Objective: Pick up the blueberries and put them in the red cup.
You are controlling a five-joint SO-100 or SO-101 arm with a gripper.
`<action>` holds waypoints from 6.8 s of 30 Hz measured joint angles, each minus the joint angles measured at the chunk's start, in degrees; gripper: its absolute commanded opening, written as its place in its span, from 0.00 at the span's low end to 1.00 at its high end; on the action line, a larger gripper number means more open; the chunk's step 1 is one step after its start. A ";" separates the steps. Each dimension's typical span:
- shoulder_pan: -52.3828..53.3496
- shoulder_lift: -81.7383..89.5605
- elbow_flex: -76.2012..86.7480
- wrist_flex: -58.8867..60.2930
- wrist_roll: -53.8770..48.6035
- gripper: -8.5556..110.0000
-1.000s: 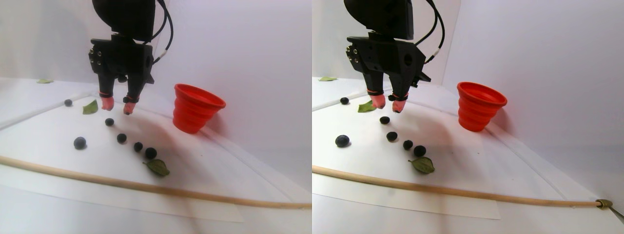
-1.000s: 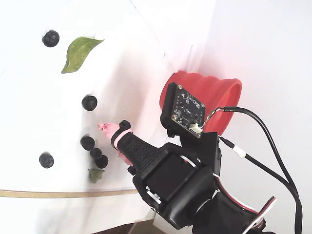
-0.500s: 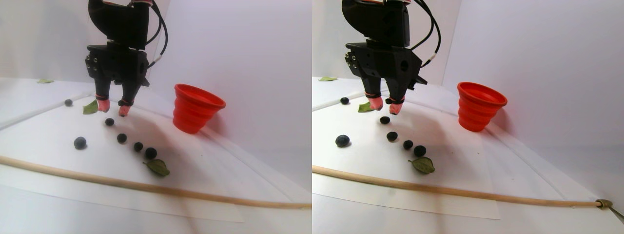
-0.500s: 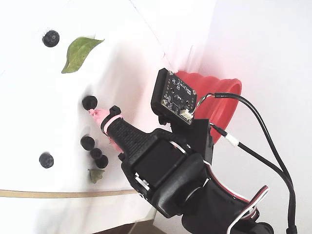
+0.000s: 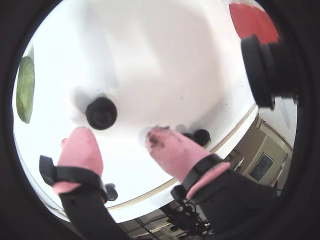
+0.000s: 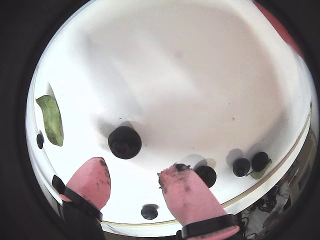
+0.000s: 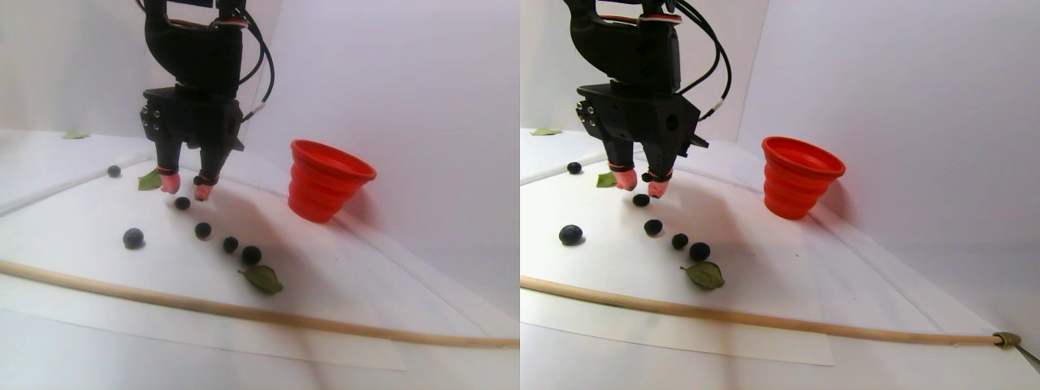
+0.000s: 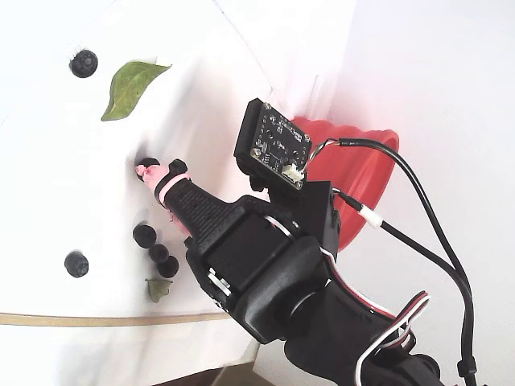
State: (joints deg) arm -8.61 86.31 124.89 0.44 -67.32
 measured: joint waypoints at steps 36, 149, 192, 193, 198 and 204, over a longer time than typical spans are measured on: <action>-1.23 -7.29 -3.60 -5.89 1.41 0.22; 14.33 8.17 -4.75 6.33 -19.42 0.16; 24.79 12.39 -15.47 12.04 -27.16 0.16; 25.22 12.39 -15.73 12.04 -27.51 0.16; 27.16 12.13 -16.70 12.04 -28.65 0.16; 28.92 8.88 -16.87 10.20 -29.88 0.16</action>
State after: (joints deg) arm 20.30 95.19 108.02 10.63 -97.21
